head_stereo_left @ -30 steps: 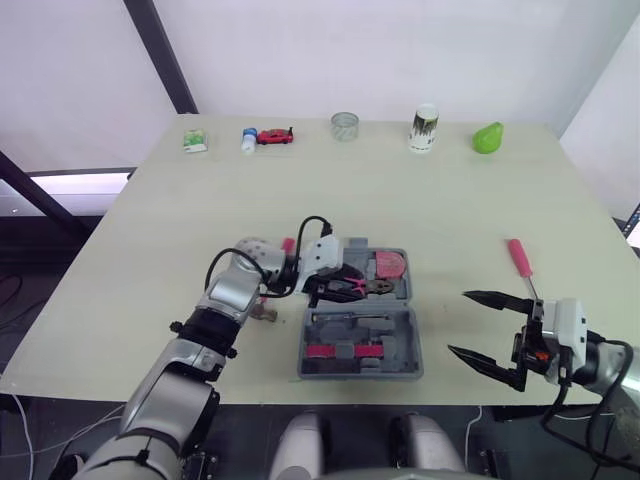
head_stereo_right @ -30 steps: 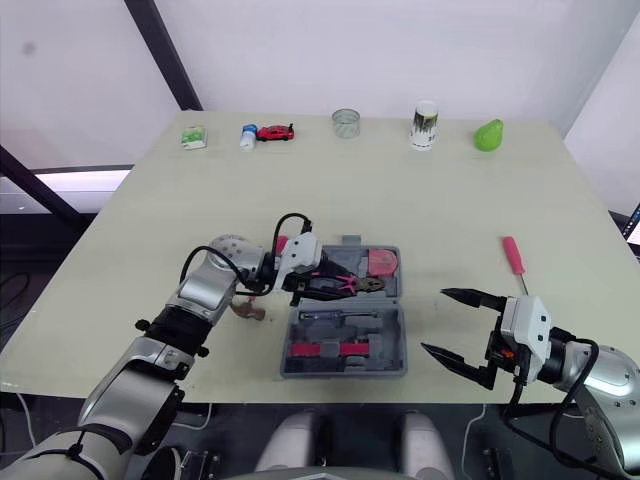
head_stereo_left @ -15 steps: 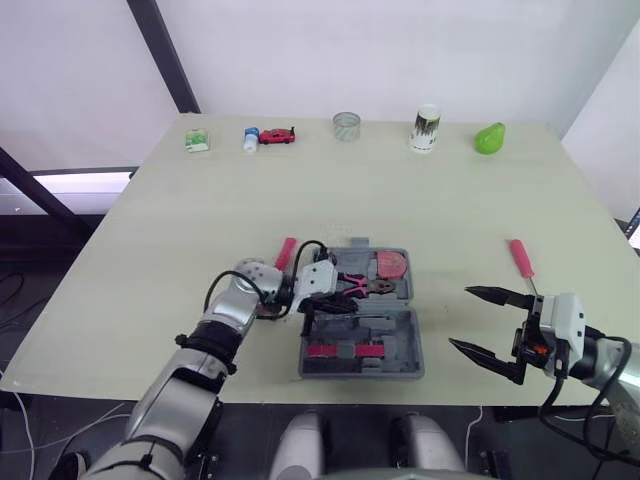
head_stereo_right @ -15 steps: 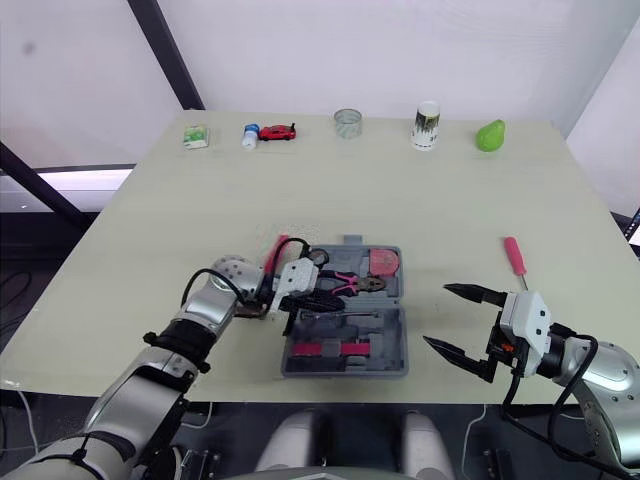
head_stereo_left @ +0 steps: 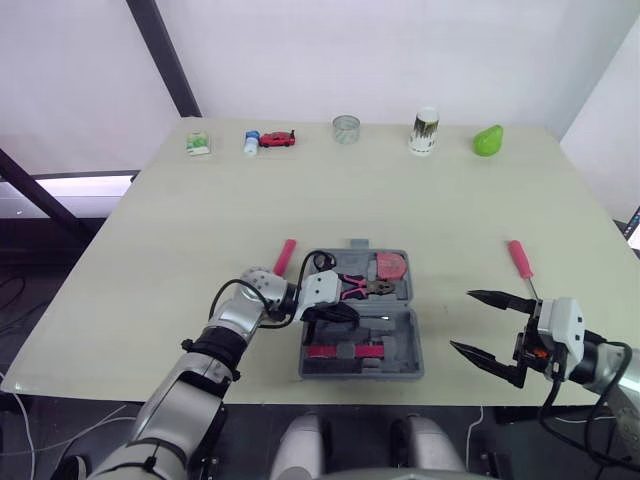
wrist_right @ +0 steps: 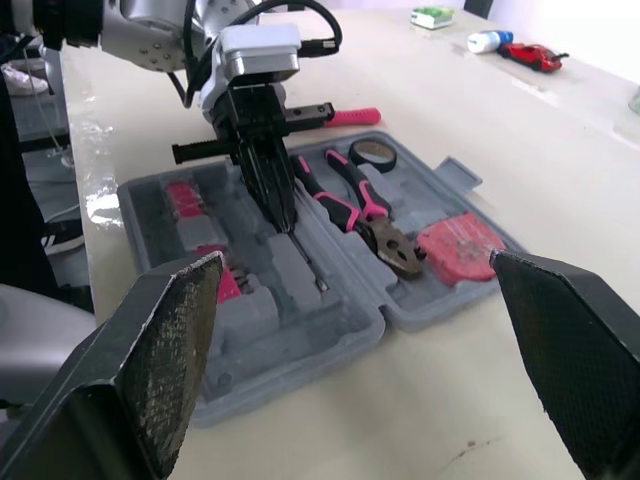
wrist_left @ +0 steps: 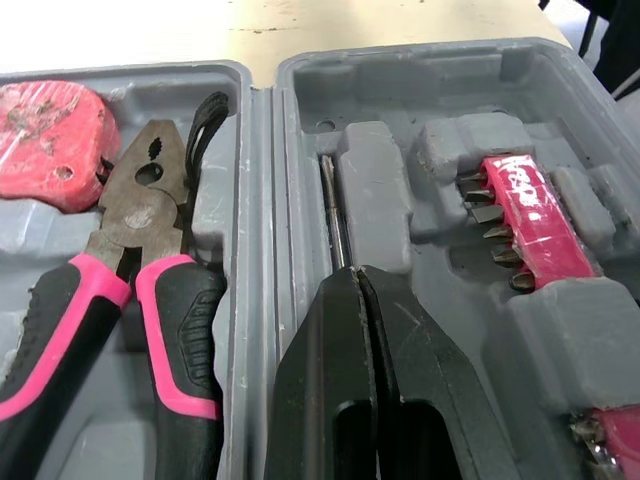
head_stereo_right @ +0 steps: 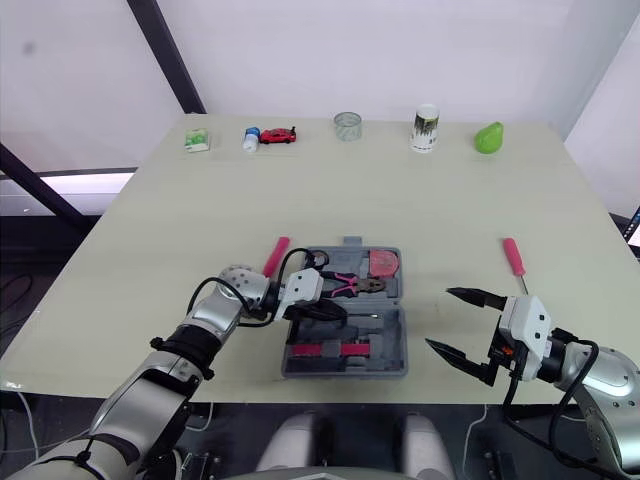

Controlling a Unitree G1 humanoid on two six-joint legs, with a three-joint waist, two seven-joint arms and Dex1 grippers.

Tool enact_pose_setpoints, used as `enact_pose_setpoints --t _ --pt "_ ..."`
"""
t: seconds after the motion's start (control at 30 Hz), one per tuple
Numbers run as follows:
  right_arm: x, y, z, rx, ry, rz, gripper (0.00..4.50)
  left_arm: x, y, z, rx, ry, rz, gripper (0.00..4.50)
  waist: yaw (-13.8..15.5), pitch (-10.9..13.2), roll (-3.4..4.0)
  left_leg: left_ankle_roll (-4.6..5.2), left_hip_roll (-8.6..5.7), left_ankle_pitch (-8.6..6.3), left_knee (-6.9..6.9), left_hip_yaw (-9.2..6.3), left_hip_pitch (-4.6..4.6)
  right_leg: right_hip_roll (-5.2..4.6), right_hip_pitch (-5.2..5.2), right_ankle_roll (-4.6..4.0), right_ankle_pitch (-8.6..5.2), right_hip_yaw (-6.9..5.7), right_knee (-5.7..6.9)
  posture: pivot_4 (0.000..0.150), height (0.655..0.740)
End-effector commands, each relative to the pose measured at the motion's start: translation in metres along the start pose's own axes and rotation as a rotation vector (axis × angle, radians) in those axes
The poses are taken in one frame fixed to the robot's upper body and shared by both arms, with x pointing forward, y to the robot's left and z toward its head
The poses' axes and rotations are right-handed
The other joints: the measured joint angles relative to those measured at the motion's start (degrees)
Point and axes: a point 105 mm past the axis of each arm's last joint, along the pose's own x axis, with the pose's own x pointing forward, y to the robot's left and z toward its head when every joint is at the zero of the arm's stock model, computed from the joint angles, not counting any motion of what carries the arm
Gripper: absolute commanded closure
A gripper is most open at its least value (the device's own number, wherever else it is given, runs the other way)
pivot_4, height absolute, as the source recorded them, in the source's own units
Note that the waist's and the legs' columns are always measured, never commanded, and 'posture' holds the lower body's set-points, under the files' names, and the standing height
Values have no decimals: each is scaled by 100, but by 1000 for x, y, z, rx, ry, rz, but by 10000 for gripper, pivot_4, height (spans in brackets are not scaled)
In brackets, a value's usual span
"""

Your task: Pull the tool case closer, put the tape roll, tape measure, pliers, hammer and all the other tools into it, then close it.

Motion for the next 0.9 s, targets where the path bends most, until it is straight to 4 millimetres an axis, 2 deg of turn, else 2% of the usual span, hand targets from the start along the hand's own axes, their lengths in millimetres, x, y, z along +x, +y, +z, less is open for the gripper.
enact_pose_setpoints --t 0.03,0.13,0.27,0.37,0.5,0.67,0.77,0.87,0.9 --pt "0 0 8 -38 -27 -12 0 3 -18 -32 -107 97 -33 44170 -1 -17 8 0 0 0 0 0 2 0 1 0 0 0 0 1500 7400" --pt "1 -2 8 -26 -43 -28 0 1 -5 -23 -131 27 42 44170 -3 -29 11 0 0 0 0 0 3 0 1 0 0 0 1 1500 7400" --pt "-2 -9 10 1 -86 -95 0 -10 18 8 -159 -153 158 44170 0 -28 10 0 0 0 0 -3 -1 1 1 0 0 0 1 1500 7400" --pt "-14 -16 8 16 -85 -169 0 -40 29 36 -221 -330 242 44170 -3 -20 2 0 0 0 0 -6 -9 1 -1 0 0 -1 1 1500 7400" --pt "-28 -24 6 38 -101 -267 0 -75 31 48 -281 -408 349 44170 -20 -16 -1 0 1 0 0 -15 -18 1 -8 0 0 -5 1 1500 7400" --pt "-48 -27 -12 17 -24 -327 0 -123 26 42 -353 -449 510 44170 -17 -14 4 0 1 0 -2 -10 -13 1 -8 -1 -1 -2 1 1500 7400" --pt "-60 -33 -19 36 -21 -389 0 -149 20 24 -393 -412 642 44170 -29 -12 5 0 3 0 -3 -9 -12 1 -8 -1 -1 -1 1 1500 7400" --pt "-78 -39 -32 60 7 -457 0 -180 -7 0 -465 -371 749 36620 -33 -11 4 0 4 0 -5 -4 -9 0 -8 -2 -1 2 0 1500 7400" --pt "-84 -40 -36 63 18 -476 0 -185 -17 -4 -480 -354 755 31844 -49 -9 4 0 6 0 -5 -3 -7 0 -8 -2 -1 5 0 1500 7400"
